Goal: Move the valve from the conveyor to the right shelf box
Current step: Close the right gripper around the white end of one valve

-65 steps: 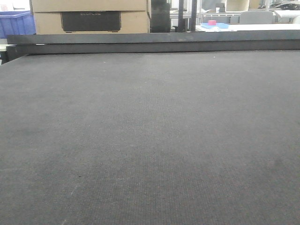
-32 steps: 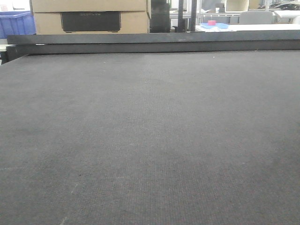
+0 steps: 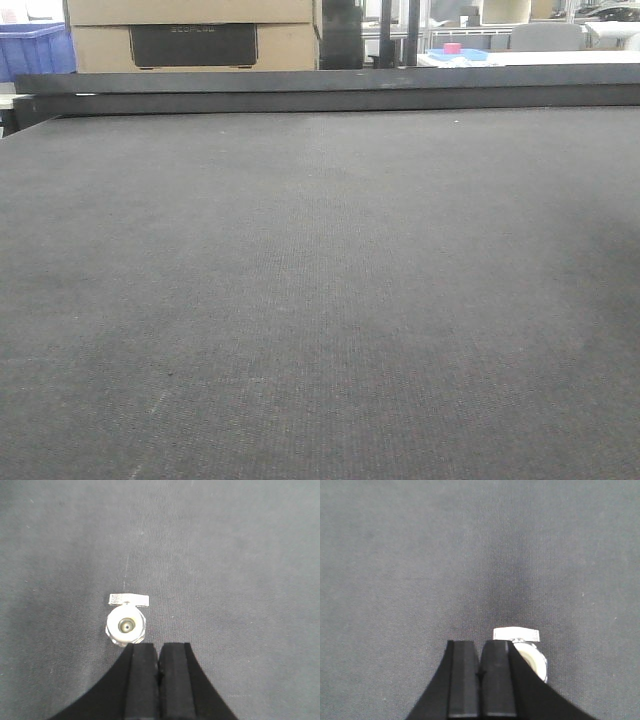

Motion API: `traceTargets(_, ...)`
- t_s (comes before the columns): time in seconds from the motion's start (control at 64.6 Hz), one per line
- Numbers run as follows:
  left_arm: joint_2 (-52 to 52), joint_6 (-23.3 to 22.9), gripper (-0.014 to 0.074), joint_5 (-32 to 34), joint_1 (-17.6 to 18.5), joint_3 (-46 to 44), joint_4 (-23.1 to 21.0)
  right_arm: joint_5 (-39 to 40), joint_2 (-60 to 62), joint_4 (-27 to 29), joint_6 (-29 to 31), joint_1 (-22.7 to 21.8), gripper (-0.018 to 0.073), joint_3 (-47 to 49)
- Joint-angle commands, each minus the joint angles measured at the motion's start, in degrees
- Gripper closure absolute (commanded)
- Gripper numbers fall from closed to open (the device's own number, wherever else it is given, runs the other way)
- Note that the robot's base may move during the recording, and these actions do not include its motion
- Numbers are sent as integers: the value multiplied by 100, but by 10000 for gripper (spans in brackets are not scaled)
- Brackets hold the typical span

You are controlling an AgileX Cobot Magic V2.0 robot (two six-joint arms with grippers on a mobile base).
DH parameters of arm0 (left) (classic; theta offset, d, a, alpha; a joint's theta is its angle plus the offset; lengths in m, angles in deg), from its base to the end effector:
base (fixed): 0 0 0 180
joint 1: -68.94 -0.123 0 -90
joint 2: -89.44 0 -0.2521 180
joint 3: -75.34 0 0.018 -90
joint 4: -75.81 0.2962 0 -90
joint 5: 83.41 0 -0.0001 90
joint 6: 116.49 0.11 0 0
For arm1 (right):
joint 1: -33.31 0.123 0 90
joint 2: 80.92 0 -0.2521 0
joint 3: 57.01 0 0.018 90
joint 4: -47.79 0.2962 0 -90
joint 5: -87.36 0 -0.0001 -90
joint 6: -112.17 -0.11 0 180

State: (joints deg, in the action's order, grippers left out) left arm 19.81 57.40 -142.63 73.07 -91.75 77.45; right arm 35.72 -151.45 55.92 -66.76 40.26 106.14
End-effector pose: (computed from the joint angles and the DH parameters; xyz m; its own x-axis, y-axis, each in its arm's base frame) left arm 0.2711 -0.0169 0.3292 -0.7852 -0.0354 -0.6183 -0.0154 0.9992 -0.0376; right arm 0.2795 0.0464 0.3100 -0.7578 -0.0226 -0.6521 -0.1404 0.9816 0.1291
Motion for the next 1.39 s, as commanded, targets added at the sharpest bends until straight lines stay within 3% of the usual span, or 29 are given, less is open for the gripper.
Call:
traceTargets(0.0, -200, -1, 707, 45, 22, -66, -39, -327, -283, -145, -1, 13, 727, 235)
traceTargets(0.201, -575, -1, 707, -236, 22, -79, -39, -1832, -1149, -291, -1, -140, 727, 978)
traceTargets(0.464, -647, -1, 707, -250, 22, -79, -39, -1832, -1829, -543, -1, -159, 711, 1295)
traceTargets(0.588, -647, -1, 707, -250, 22, -79, -39, -1832, -1971, -578, 10, -159, 524, 1295)
traceTargets(0.727, -647, -1, 707, -250, 22, -79, -39, -1832, -2071, -578, 10, -159, 172, 1295)
traceTargets(0.851, -647, -1, 707, -250, 22, -79, -39, -1832, -2222, -578, 10, -159, 39, 1249)
traceTargets(1.377, -647, -1, 707, -249, 22, -79, -54, -1471, -2831, -537, 31, -159, 43, 521)
